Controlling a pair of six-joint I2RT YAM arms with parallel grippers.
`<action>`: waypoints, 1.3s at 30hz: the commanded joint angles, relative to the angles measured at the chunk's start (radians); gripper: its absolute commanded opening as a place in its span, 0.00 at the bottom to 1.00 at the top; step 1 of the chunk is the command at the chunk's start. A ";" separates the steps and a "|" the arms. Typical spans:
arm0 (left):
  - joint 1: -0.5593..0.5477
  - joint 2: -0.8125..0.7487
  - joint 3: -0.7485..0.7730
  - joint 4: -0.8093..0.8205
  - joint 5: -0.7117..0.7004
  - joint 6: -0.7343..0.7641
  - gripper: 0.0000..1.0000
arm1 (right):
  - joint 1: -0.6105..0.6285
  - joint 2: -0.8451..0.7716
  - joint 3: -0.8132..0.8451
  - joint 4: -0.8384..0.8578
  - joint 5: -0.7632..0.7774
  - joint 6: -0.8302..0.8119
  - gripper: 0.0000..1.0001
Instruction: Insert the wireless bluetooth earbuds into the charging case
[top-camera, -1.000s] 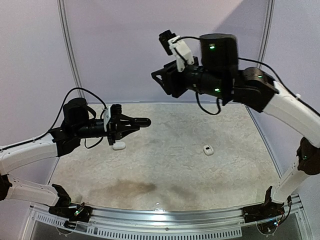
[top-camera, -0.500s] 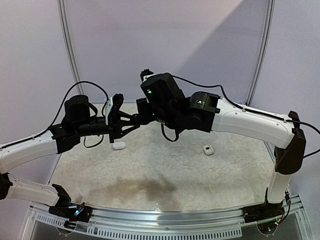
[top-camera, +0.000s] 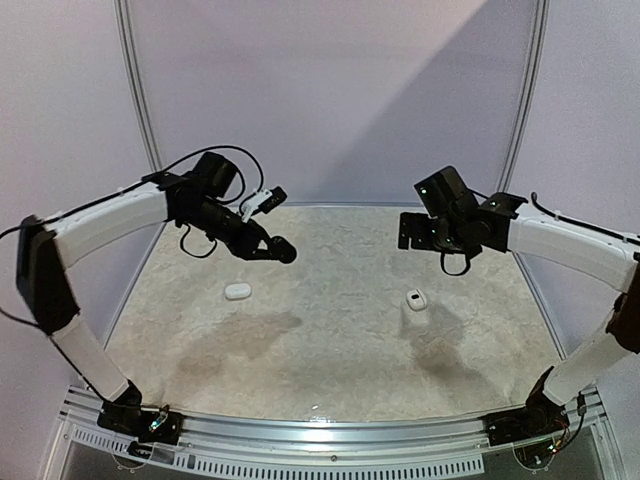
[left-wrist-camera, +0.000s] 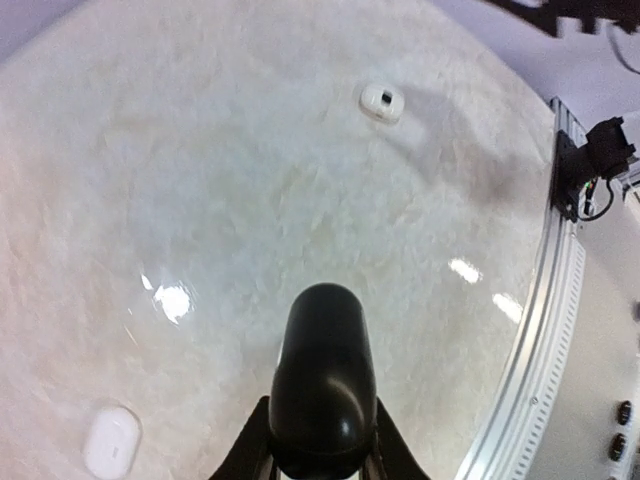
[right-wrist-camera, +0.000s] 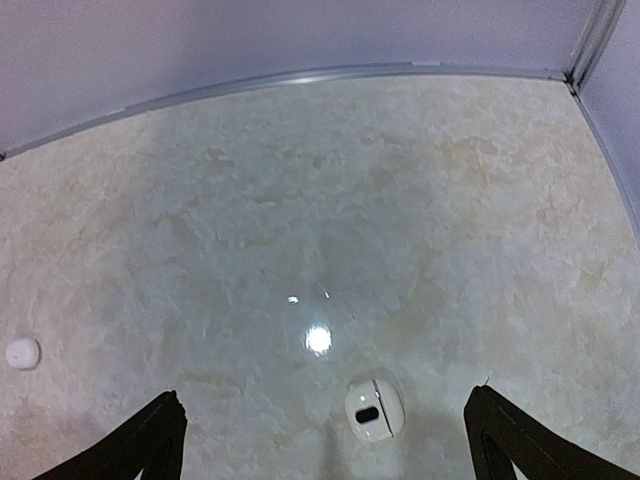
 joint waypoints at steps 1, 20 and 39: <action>0.054 0.273 0.157 -0.355 0.143 -0.029 0.00 | 0.007 -0.084 -0.125 -0.030 -0.038 0.059 0.99; 0.073 0.513 0.108 0.029 0.140 -0.352 0.99 | -0.008 -0.236 -0.221 -0.110 -0.099 0.148 0.99; 0.201 -0.430 -0.185 -0.063 -0.602 -0.085 0.99 | -0.528 -0.416 -0.396 0.255 -0.104 -0.221 0.99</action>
